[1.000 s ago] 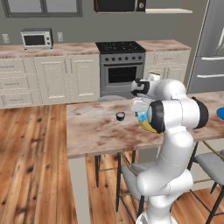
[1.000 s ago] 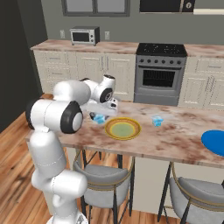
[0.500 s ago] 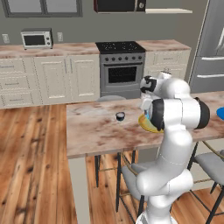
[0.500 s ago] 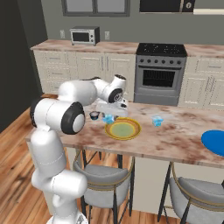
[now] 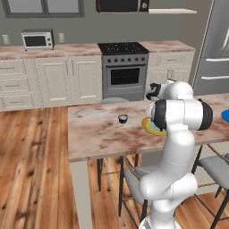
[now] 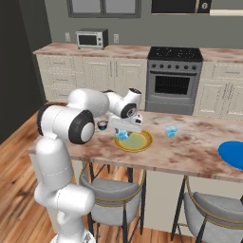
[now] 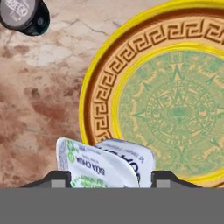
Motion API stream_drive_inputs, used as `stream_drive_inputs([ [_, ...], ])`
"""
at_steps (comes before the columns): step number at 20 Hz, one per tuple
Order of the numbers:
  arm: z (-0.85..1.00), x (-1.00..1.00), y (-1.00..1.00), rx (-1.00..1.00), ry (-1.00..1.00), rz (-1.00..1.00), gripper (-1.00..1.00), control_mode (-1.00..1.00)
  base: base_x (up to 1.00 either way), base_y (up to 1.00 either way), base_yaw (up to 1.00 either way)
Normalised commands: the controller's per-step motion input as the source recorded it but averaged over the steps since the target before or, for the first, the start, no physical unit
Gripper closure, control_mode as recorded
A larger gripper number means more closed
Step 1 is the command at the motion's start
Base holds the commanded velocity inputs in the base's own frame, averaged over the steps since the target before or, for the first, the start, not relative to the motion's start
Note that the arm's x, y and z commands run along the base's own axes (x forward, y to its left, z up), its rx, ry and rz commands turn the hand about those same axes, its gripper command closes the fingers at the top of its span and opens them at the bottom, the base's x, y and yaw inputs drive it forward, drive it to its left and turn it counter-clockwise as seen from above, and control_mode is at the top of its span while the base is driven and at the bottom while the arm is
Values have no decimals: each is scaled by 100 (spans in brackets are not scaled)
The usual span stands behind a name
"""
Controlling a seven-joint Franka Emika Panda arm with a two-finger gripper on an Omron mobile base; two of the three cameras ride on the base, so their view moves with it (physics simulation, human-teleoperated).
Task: Place two yogurt containers on each plate.
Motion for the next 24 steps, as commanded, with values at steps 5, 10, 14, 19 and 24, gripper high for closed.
stream_drive_inputs([
  [5,-27,0,-12,4,0,0,100,-100,0,0,0],
  [10,-25,0,-3,0,0,0,100,-100,0,0,0],
  [14,-20,0,-2,0,0,0,-100,-100,0,0,0],
  [19,-5,0,-14,0,-5,0,-100,-100,0,0,0],
  [24,0,0,-14,1,-10,0,-100,-100,0,0,0],
])
